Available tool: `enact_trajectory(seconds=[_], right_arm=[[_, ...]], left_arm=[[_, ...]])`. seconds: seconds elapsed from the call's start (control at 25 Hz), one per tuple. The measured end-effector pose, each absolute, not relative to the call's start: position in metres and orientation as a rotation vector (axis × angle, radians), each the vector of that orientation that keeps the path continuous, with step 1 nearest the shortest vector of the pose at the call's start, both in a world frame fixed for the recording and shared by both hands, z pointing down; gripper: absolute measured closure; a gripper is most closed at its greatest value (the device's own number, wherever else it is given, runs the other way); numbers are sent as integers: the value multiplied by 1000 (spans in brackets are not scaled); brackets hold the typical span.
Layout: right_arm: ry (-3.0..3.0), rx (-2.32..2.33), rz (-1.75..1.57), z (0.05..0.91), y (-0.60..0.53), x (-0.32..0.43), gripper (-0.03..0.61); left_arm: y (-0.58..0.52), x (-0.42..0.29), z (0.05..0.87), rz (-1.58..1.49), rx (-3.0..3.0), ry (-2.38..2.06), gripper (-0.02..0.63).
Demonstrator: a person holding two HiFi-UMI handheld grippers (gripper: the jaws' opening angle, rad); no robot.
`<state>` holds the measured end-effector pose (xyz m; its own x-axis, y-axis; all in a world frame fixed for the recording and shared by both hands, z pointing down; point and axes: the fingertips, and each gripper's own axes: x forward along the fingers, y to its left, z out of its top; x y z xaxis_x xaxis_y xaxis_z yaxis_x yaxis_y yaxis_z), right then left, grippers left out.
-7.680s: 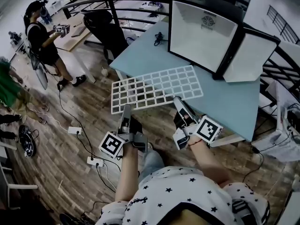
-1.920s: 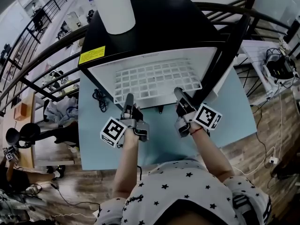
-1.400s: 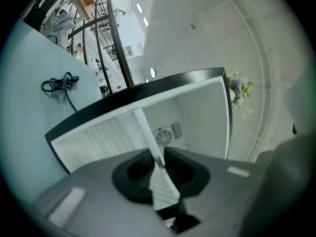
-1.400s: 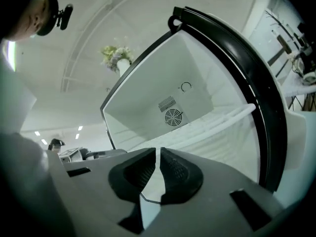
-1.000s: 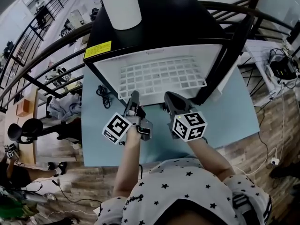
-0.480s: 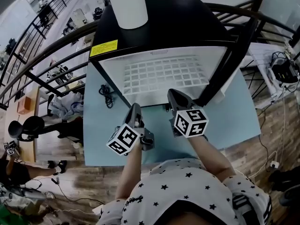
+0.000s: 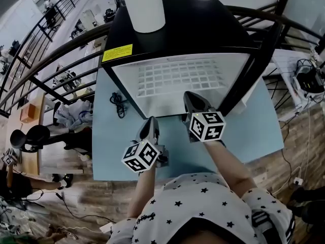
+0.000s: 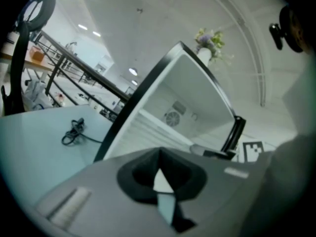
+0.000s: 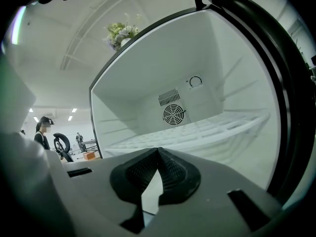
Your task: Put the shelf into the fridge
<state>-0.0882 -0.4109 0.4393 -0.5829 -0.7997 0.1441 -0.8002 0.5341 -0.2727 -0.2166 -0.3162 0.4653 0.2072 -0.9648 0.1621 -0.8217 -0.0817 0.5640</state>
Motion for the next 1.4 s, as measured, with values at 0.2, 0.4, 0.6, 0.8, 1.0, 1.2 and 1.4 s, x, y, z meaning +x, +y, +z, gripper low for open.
enact_trajectory(seconds=[0.2,0.4,0.6,0.8,1.0,1.2,1.4], right_arm=[[-2740,1449,492,440,-426,-91,560],[-2742,1454,521,440,-439,-92,560],[-2742,1459,535,440,-439,-92,560],[-2724,1479,586,444,-429,-88,560],[-2728,1455,444,444,-389,-82,560],[-2746,1398,387,440,-341,-76,560],[-2778,1371,385,431,-301,-71,560]], left_arm=[[-315,-213,464,-290,1980,-1673,609],[-314,-208,462,-265,1997,-1683,609],[-310,-205,463,-261,1991,-1670,609],[-301,-207,464,-258,1986,-1670,609],[-285,-210,468,-253,1977,-1680,609],[-261,-208,469,-248,1974,-1684,609],[-234,-203,472,-240,1972,-1676,609]])
